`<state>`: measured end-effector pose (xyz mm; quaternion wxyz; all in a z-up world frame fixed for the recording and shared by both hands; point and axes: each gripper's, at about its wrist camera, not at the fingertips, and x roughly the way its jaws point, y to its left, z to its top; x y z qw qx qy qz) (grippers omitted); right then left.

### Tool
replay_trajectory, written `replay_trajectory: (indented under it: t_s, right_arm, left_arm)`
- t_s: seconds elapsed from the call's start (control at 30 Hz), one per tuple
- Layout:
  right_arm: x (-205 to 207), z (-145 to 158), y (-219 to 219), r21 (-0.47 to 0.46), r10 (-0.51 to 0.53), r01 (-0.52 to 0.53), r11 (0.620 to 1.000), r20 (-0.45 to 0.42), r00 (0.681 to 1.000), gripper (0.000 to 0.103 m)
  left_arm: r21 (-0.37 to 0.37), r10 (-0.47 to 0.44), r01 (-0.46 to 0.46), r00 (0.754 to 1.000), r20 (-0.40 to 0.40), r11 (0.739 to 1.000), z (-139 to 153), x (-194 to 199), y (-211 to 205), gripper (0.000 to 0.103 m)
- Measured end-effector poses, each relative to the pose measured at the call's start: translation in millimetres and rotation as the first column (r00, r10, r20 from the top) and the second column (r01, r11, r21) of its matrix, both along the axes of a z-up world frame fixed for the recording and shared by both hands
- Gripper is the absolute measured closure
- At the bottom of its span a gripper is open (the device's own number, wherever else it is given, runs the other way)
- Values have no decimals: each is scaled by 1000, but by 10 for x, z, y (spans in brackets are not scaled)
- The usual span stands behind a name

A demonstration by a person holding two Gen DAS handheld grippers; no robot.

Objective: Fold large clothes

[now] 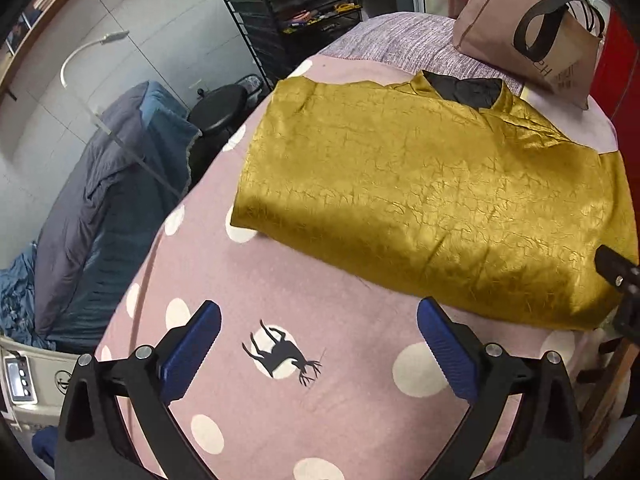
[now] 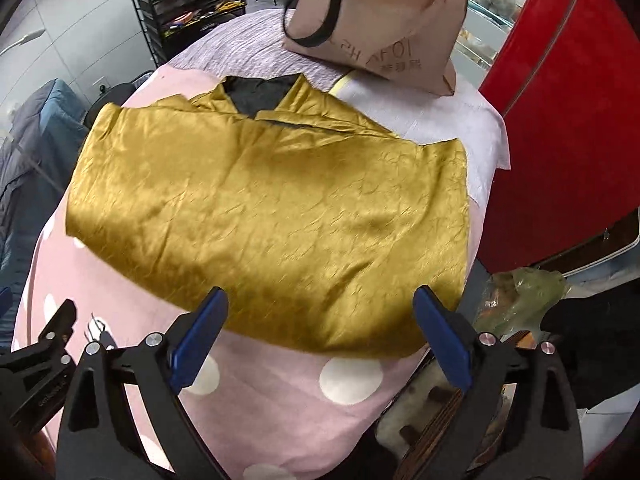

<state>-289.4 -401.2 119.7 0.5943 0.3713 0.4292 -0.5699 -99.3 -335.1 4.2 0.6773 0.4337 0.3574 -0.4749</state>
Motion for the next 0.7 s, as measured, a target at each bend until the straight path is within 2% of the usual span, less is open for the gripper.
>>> replay_trajectory:
  t_s: [0.5,0.7]
  right_arm:
    - [87,74,155,3,3,-3,1000,-14,1000,11]
    - [71,72,162,10,1,-1,1000,-4,1000,11]
  left_arm:
    - [8,-70,70,998,-2,997,30,-164,38,6]
    - [17,-72,73,996,-61,997,18,-186,51,6]
